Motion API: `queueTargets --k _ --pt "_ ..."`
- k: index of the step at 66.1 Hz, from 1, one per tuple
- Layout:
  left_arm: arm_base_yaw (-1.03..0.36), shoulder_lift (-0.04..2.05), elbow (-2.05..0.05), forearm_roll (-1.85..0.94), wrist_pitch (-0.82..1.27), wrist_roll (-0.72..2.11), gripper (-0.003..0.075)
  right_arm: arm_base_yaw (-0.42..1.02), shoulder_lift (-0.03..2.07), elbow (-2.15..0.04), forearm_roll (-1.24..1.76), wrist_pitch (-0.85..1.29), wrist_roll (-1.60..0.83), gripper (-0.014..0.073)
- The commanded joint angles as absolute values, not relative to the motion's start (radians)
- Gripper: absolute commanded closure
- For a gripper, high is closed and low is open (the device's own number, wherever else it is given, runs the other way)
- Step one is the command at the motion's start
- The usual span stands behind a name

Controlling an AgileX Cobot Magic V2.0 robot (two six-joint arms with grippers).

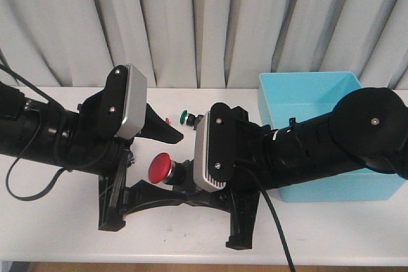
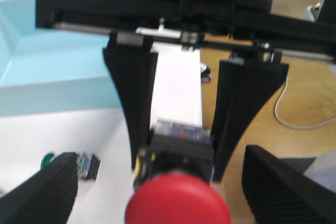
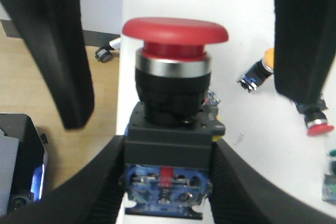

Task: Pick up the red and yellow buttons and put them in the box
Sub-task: 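Release the left gripper and carry the red button over the box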

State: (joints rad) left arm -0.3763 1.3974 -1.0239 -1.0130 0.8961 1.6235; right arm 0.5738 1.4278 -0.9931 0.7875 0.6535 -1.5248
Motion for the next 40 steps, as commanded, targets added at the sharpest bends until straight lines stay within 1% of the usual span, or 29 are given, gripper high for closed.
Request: queueTargets --k 1,7,12,25,32,40 --pt "-0.38 1.369 -1.071 -0.96 0.872 1.518 0.0093 0.559 1.362 -1.028 0.728 0.6 -1.439 0.0378" --pt "-0.38 1.369 -1.075 -0.876 0.815 1.461 0.0101 0.511 1.33 -1.029 0.632 0.601 -1.301 0.0377" --pt "-0.38 1.369 -1.075 -0.828 0.772 1.41 0.0111 0.429 1.31 -1.029 0.553 0.6 -1.154 0.0375" --pt "-0.378 1.37 -1.075 -0.762 0.728 1.36 0.0131 0.127 1.342 -1.065 0.447 0.609 -0.742 0.037" --pt "-0.378 1.37 -1.075 -0.762 0.728 1.36 0.0134 -0.002 1.41 -1.124 0.447 0.652 -0.662 0.0369" --pt "-0.378 1.371 -1.075 -0.763 0.728 1.36 0.0134 -0.058 1.529 -1.209 0.441 0.727 -0.652 0.0366"
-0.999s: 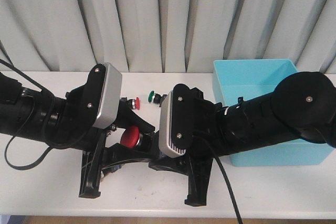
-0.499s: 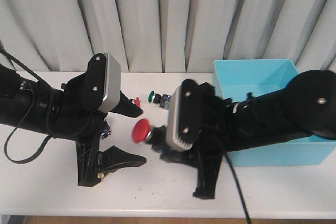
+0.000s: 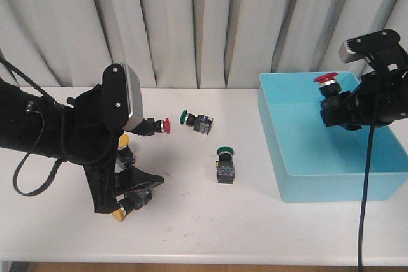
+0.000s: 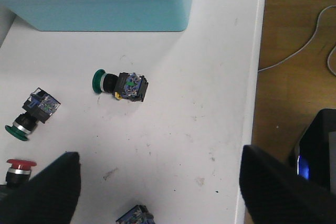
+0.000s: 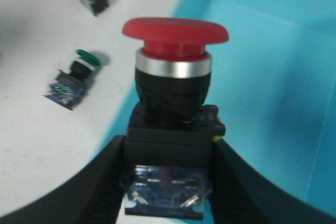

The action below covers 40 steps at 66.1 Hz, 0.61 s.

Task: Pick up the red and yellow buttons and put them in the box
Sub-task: 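Release the left gripper and carry the red button over the box, then lower the red button into the blue box and open the right gripper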

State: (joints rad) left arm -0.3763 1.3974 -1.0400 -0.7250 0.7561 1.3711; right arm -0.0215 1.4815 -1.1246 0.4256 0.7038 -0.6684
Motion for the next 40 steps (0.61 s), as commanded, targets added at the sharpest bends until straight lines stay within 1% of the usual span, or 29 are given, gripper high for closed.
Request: queueTargets --k 1,9,25,31,40 --pt "-0.378 1.371 -1.075 -0.763 0.728 1.36 0.0134 -0.058 1.544 -1.22 0.437 0.735 -0.65 0.0366" --pt "-0.378 1.371 -1.075 -0.764 0.728 1.36 0.0134 -0.056 1.682 -1.326 0.33 0.761 -0.558 0.0366" --pt "-0.378 1.371 -1.075 -0.764 0.728 1.36 0.0134 -0.056 1.923 -1.497 0.026 0.86 -0.265 0.0362" --pt "-0.378 1.371 -1.075 -0.764 0.728 1.36 0.0134 -0.056 1.982 -1.523 -0.029 0.874 -0.214 0.036" --pt "-0.378 1.371 -1.075 -0.764 0.728 1.36 0.0134 -0.056 2.028 -1.528 -0.034 0.867 -0.211 0.0356"
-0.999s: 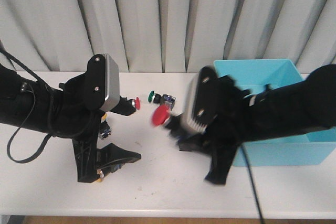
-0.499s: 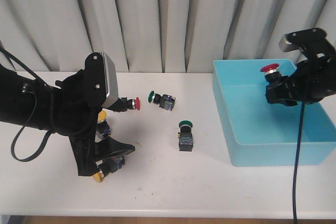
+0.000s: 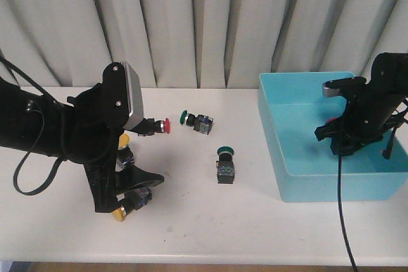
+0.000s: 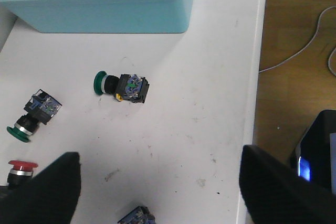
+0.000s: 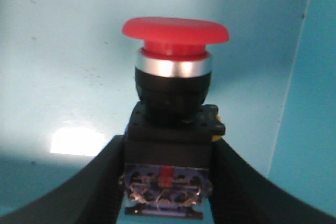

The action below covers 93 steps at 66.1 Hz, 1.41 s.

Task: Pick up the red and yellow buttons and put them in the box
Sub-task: 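Lower the red button into the blue box and open the right gripper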

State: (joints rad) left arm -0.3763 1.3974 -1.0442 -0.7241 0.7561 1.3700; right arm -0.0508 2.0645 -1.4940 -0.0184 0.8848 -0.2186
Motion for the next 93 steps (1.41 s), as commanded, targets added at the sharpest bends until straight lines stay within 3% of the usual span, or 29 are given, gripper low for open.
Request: queueTargets --k 1,21,43,56,80,93 --pt "-0.378 1.371 -1.075 -0.764 0.728 1.36 0.0134 -0.056 2.031 -1.528 -0.033 0.866 -0.211 0.0355" --pt "-0.378 1.371 -1.075 -0.763 0.728 1.361 0.0134 -0.056 2.058 -1.527 -0.033 0.86 -0.211 0.0316" --pt "-0.378 1.371 -1.075 -0.764 0.732 1.361 0.0134 -0.056 2.066 -1.526 -0.033 0.861 -0.212 0.0197" --pt "-0.378 1.371 -1.075 -0.764 0.731 1.361 0.0134 -0.056 2.057 -1.527 -0.033 0.882 -0.212 0.0192" --pt "-0.378 1.371 -1.075 -0.763 0.727 1.361 0.0134 -0.049 1.802 -1.526 0.062 0.961 -0.222 0.0192" --pt "-0.378 1.371 -1.075 -0.763 0.695 1.337 0.0134 0.072 1.616 -1.44 0.055 0.969 -0.199 0.0192"
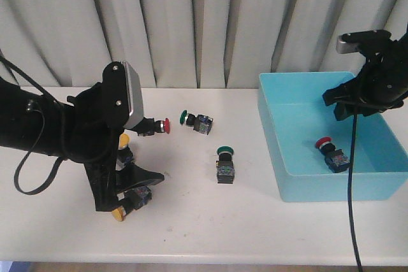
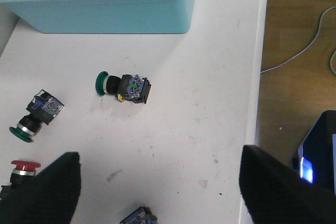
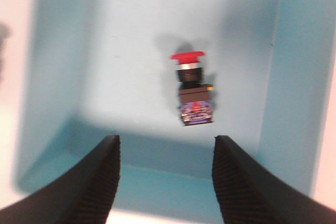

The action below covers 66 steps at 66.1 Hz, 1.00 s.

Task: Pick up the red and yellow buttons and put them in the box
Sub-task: 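Lower the red button into the blue box and open the right gripper, then reach the left gripper to the yellow-capped button and grasp it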

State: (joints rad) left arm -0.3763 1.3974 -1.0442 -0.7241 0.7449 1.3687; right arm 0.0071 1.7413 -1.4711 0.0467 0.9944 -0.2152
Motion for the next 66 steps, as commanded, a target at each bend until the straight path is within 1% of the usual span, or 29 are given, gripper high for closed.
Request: queueTargets --k 1,8,14,26,36,40,47,58,66 --pt "-0.378 1.371 -1.075 -0.763 0.689 1.329 0.0134 0.083 1.602 -1.426 0.053 0.957 -0.196 0.0192" --pt "-0.378 1.369 -1.075 -0.723 0.673 1.226 0.0134 0.16 1.496 -1.297 0.043 0.869 -0.152 0.0192" --pt "-0.378 1.369 -1.075 -0.601 0.675 1.057 0.0134 0.215 1.404 -1.181 0.02 0.815 -0.116 0.0192" --pt "-0.378 1.369 -1.075 -0.201 0.692 0.447 0.0134 0.275 1.248 -1.005 0.008 0.781 -0.084 0.0192" --pt "-0.378 1.369 -1.075 0.106 0.786 0.105 0.0134 0.275 1.123 -0.884 0.031 0.747 -0.08 0.0192" --pt "-0.378 1.37 -1.07 0.182 0.791 0.045 0.0134 0.275 1.081 -0.846 0.031 0.735 -0.081 0.0192" --pt "-0.377 1.381 -1.057 0.235 0.711 -0.027 0.0134 0.273 1.025 -0.802 0.026 0.703 -0.089 0.0192" --pt "-0.376 1.462 -1.098 0.235 0.702 -0.007 0.0134 0.273 0.993 -0.792 0.027 0.688 -0.108 0.0192" --pt "-0.365 1.558 -1.188 0.231 0.732 0.04 0.0134 0.273 0.993 -0.791 0.027 0.688 -0.108 0.0192"
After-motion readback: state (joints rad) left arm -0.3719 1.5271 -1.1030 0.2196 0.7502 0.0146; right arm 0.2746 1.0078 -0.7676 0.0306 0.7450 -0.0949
